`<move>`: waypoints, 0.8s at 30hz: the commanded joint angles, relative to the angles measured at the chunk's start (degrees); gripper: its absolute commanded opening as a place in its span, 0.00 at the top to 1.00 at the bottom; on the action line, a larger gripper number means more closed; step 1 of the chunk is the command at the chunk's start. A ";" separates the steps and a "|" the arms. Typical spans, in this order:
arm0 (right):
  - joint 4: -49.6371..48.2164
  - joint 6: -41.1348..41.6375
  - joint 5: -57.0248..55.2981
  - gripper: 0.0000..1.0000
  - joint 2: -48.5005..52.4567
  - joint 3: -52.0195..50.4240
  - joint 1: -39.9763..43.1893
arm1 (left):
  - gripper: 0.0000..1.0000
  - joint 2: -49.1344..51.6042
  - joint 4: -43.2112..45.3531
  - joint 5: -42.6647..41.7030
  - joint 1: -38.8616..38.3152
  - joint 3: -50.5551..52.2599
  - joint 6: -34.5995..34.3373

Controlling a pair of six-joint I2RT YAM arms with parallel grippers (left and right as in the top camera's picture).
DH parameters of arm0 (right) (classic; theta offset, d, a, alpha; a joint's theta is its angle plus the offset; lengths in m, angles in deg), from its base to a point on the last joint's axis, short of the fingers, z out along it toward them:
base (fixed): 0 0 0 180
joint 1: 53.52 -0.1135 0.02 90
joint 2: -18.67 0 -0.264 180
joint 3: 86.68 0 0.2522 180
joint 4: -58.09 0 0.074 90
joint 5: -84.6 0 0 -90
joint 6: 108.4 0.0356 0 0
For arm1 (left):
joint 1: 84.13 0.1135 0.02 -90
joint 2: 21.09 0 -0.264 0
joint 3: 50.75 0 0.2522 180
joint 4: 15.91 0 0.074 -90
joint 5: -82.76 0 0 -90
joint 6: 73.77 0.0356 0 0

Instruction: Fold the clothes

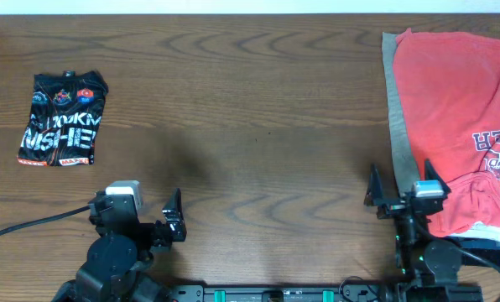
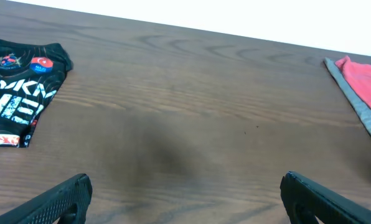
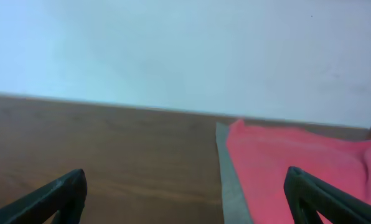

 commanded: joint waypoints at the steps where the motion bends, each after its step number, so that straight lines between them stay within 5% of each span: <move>1: 1.33 -2.82 0.28 0.01 -0.35 -0.74 0.31 | 0.02 -0.13 0.04 0.74 -0.17 0.20 -0.28; 24: 4.87 -2.84 0.22 0.01 -0.20 -0.74 0.28 | 0.02 -0.13 0.04 0.74 -0.17 0.20 -0.28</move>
